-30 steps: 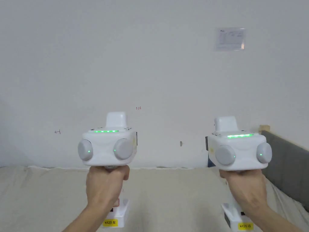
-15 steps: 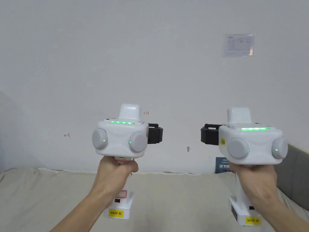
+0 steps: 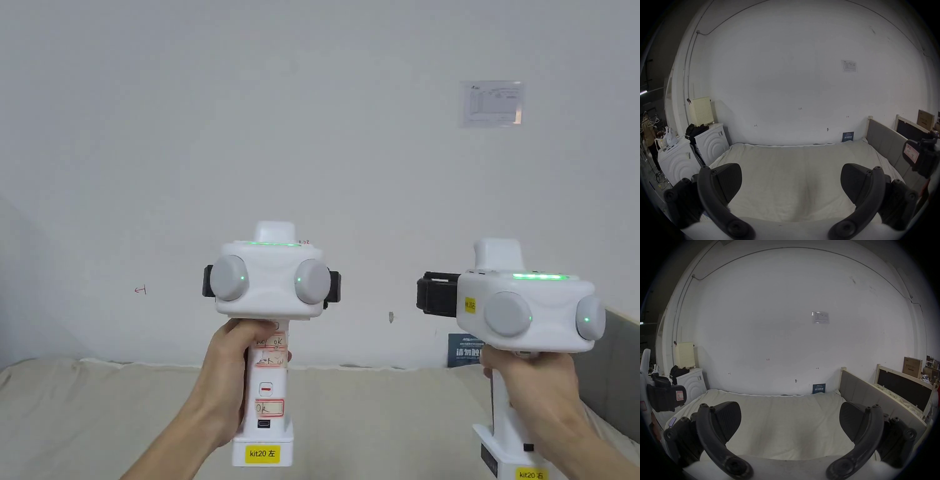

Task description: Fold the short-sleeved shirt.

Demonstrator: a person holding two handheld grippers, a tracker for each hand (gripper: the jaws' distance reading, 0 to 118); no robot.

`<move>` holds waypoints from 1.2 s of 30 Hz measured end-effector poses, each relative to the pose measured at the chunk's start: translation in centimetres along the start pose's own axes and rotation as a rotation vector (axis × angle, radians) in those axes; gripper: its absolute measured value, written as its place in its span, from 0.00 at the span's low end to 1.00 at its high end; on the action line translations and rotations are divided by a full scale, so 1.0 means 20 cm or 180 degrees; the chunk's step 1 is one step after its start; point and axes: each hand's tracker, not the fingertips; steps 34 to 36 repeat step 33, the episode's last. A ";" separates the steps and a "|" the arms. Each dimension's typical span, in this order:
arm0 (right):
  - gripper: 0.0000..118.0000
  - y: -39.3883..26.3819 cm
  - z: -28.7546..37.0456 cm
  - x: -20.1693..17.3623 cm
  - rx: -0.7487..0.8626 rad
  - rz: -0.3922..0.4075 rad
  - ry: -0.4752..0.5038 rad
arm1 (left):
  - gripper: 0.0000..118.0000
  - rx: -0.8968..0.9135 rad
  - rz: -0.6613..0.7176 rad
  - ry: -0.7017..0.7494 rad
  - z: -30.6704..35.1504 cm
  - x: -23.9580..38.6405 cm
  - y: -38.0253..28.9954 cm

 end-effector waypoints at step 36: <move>1.00 0.07 0.09 -0.01 0.0286 0.0104 -0.0169 | 1.00 0.0542 0.0029 -0.0066 0.12 -0.10 -0.04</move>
